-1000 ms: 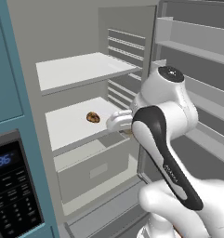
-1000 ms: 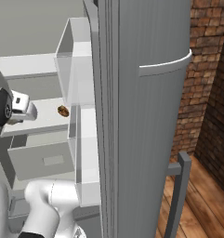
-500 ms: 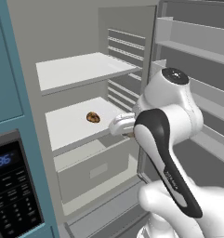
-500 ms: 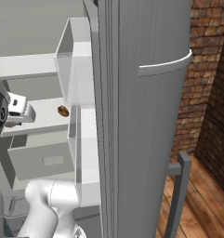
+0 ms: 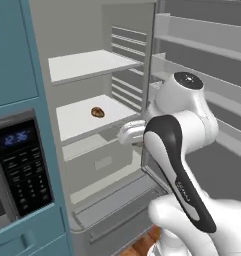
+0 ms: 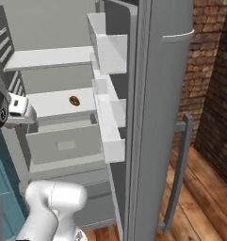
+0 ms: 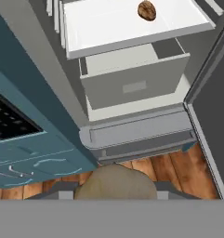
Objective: Retrieve the bottle and the shaker from the cabinet and place them next to the mixing bowl on the counter. Then add garlic from the fridge to the mixing bowl.
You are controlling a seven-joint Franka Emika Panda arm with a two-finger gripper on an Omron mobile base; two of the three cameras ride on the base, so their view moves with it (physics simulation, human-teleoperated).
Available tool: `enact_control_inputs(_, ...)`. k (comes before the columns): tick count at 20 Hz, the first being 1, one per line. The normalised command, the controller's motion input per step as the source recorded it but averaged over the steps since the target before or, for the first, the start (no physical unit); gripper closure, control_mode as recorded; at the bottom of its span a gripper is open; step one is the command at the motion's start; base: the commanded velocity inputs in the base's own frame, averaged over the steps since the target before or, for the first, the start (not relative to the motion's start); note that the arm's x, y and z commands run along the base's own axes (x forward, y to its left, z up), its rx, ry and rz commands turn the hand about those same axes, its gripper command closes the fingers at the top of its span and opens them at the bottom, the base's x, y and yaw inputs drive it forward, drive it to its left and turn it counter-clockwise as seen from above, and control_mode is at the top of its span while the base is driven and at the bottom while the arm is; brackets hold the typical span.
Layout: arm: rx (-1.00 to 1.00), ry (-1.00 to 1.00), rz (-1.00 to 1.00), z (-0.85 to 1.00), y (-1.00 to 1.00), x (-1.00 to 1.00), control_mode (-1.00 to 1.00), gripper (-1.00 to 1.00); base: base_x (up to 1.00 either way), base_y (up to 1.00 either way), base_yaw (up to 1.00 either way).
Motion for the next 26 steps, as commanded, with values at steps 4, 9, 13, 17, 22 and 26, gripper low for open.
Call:
enact_control_inputs(4,0.0,0.0,0.0,0.0,0.0,0.0,1.0,1.0,-1.0,0.14,-0.26)
enact_control_inputs(9,0.0,0.0,0.0,0.0,0.0,0.0,1.0,1.0,-0.96,0.0,-0.65)
enact_control_inputs(13,0.0,0.0,0.0,0.0,0.0,0.0,1.0,1.0,-0.94,0.0,-0.68)
enact_control_inputs(17,0.0,0.0,0.0,0.0,0.0,0.0,1.0,1.0,-0.8,-0.01,-0.67)
enact_control_inputs(22,0.0,0.0,0.0,0.0,0.0,0.0,1.0,1.0,-0.66,-0.15,-0.65)
enact_control_inputs(26,0.0,0.0,0.0,0.0,0.0,0.0,1.0,1.0,0.04,-0.54,-0.69)
